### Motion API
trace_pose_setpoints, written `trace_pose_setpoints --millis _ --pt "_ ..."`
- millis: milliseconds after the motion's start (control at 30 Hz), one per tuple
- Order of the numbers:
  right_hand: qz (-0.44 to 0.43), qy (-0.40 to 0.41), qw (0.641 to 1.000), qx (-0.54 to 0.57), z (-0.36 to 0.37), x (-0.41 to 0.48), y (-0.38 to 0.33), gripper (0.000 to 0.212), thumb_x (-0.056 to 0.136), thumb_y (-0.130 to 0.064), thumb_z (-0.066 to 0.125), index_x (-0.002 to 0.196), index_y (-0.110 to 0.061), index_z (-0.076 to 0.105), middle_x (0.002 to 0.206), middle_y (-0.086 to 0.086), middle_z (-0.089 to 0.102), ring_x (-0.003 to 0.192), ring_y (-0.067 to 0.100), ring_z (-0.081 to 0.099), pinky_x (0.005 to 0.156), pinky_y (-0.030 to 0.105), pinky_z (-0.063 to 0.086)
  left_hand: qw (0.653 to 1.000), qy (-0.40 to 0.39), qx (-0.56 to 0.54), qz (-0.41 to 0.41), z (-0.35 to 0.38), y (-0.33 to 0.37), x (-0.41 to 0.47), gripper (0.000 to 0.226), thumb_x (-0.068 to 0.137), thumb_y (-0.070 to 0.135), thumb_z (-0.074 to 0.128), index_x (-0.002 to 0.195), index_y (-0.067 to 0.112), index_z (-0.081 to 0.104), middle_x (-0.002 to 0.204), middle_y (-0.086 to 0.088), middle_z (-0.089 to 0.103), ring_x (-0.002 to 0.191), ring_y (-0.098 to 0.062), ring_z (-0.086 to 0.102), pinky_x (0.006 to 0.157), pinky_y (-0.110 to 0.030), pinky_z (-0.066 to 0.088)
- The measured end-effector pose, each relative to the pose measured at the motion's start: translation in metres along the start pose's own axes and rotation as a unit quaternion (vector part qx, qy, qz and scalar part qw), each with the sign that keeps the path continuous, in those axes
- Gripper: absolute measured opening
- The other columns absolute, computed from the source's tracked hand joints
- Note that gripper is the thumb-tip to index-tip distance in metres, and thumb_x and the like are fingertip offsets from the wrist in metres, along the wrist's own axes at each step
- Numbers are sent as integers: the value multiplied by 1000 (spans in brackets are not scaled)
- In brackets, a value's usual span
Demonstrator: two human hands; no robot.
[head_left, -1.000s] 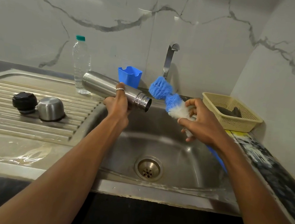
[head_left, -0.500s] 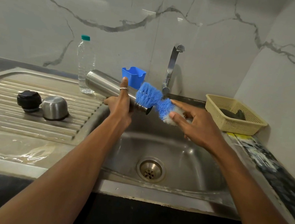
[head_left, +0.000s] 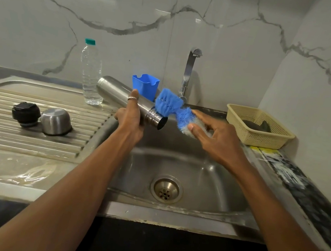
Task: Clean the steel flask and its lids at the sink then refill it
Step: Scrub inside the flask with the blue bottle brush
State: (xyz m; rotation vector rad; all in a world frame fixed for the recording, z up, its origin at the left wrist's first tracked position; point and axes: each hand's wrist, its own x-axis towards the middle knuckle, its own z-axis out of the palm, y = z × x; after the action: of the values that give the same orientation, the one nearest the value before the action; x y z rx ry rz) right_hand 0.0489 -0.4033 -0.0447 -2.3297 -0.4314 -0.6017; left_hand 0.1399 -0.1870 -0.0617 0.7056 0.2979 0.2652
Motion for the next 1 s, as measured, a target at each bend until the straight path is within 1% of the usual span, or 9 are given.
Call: trace_pose_setpoints --millis 200,333,400,500,667,733,833,933,1000 --pt "0 20 1000 -21 3 1 -1 51 97 -38 67 144 -26 55 140 -3 62 122 5 58 98 17 43 1000 -15 6 -6 1 -3 -1 59 91 33 75 135 6 45 114 -13 72 83 -24 77 68 -42 64" --pt "-16 5 1000 -23 6 1 -3 51 96 -42 66 144 -30 54 141 -6 61 126 7 57 105 27 47 1000 -17 15 -5 0 -3 0 55 92 36 73 132 6 50 113 -12 73 84 -24 77 69 -41 63" --pt "-1 13 999 -37 6 2 0 52 97 -43 65 145 -29 53 140 -3 63 125 11 60 104 31 49 1000 -17 20 -9 -1 -3 1 48 94 35 71 126 6 51 108 -11 73 84 -24 76 71 -41 64" --pt "-19 4 999 -44 6 0 -1 52 97 -47 64 145 -32 53 141 -5 61 126 10 59 105 34 50 999 -21 29 -17 -1 -4 2 39 96 36 69 119 9 53 108 -12 73 88 -26 76 79 -48 64" --pt "6 5 998 -62 5 0 4 51 97 -44 64 145 -32 53 138 -3 64 122 13 62 104 38 51 999 -14 43 -15 -1 -2 0 40 98 36 64 125 8 52 103 -10 72 89 -27 76 80 -46 63" --pt "-3 -3 998 -64 6 -2 4 50 97 -45 63 145 -34 53 138 -6 63 122 10 61 104 34 50 999 -9 36 -16 -2 -1 1 40 97 36 64 125 9 52 103 -10 72 88 -27 76 81 -49 63" --pt "-15 6 999 -33 9 -1 -2 51 96 -46 65 144 -33 54 138 -7 63 120 6 61 102 31 52 999 -6 31 -21 -3 -2 2 45 95 40 66 125 8 54 101 -9 73 87 -26 76 81 -51 63" --pt "-5 17 999 -37 13 1 -3 52 96 -46 65 144 -30 55 135 -5 65 118 8 64 101 38 54 1000 -17 11 -17 -3 -1 2 68 83 51 80 127 9 51 112 -11 74 89 -28 77 78 -52 63" --pt "-12 14 999 -36 13 -1 -2 52 96 -46 65 144 -31 54 135 -5 66 116 7 64 100 36 54 1000 -17 3 -20 -4 -1 2 77 77 50 85 130 10 47 114 -12 74 89 -30 77 77 -54 63"
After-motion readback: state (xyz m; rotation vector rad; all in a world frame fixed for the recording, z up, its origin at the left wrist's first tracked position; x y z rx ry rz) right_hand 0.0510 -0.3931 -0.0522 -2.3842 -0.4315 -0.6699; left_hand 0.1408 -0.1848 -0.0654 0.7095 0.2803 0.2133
